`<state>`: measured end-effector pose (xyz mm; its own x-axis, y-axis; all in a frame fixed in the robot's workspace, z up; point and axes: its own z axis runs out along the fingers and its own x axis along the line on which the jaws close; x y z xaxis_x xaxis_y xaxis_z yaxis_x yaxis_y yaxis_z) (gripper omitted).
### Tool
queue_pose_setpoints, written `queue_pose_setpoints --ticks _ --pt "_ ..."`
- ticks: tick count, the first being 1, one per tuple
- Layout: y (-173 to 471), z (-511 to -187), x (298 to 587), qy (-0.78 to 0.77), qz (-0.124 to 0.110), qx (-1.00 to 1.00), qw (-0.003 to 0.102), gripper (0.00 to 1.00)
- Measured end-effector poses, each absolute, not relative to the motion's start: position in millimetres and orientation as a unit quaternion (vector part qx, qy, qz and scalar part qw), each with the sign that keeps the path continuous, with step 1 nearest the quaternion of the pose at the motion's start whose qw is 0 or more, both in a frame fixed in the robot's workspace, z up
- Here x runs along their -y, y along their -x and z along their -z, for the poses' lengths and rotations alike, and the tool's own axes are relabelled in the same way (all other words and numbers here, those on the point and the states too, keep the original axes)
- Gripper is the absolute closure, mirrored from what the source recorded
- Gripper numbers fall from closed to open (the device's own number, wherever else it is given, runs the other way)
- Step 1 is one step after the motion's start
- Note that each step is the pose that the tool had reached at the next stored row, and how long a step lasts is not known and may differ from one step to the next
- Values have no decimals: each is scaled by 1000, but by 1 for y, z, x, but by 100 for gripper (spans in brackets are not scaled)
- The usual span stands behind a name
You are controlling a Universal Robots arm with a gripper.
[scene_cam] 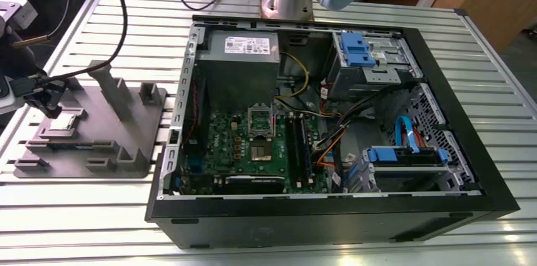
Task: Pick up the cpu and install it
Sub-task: 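Pick up the cpu and move it towards the insertion slot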
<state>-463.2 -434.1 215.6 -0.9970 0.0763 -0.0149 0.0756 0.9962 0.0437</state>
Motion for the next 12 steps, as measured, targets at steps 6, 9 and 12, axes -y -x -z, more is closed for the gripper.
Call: queue_pose_setpoints --ticks 6,9,12 --pt "463 -215 434 -38 -22 -999 8 89" --pt "463 -215 434 -38 -22 -999 8 77" --pt "463 -215 434 -38 -22 -999 8 65"
